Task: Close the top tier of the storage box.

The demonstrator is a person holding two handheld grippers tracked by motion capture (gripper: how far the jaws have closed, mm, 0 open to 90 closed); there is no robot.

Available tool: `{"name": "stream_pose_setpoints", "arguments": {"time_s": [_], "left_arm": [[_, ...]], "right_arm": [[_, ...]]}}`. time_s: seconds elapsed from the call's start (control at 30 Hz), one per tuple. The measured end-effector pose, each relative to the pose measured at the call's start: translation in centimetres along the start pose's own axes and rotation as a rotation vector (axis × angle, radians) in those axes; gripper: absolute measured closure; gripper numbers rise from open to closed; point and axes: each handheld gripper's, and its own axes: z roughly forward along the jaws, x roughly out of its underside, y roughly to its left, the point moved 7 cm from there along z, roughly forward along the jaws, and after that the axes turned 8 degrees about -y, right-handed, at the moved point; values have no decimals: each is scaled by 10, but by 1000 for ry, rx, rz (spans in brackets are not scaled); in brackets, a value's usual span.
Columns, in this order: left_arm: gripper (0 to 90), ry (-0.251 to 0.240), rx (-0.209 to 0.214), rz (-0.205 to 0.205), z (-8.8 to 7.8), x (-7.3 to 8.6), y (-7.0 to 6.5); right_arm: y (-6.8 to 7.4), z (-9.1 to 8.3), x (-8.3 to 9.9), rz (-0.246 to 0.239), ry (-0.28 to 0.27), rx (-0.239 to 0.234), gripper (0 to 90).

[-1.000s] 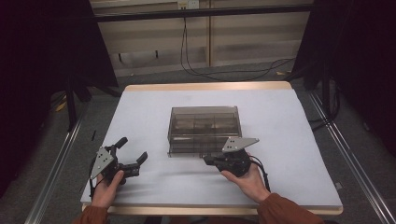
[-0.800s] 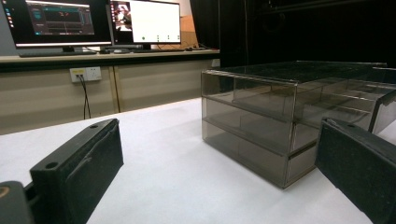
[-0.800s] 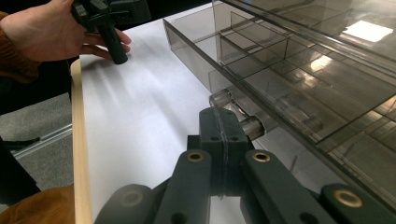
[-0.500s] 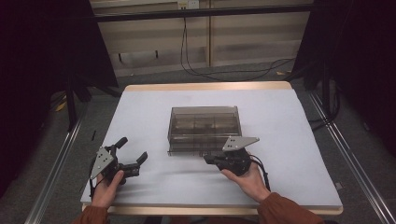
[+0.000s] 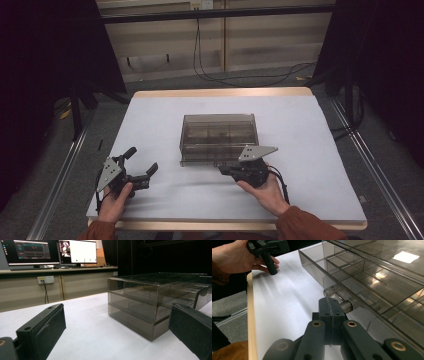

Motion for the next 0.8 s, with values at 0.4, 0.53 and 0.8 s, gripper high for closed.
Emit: {"name": "stream_pose_setpoints", "arguments": {"time_s": [0.4, 0.53, 0.8], "left_arm": [[11, 4, 0, 6, 0, 0, 1], [11, 0, 0, 0, 0, 0, 0], [11, 0, 0, 0, 0, 0, 0]], "right_arm": [[-2, 1, -1, 6, -3, 8, 900], [-3, 2, -1, 5, -3, 7, 900], [-4, 2, -1, 2, -1, 12, 900]]}}
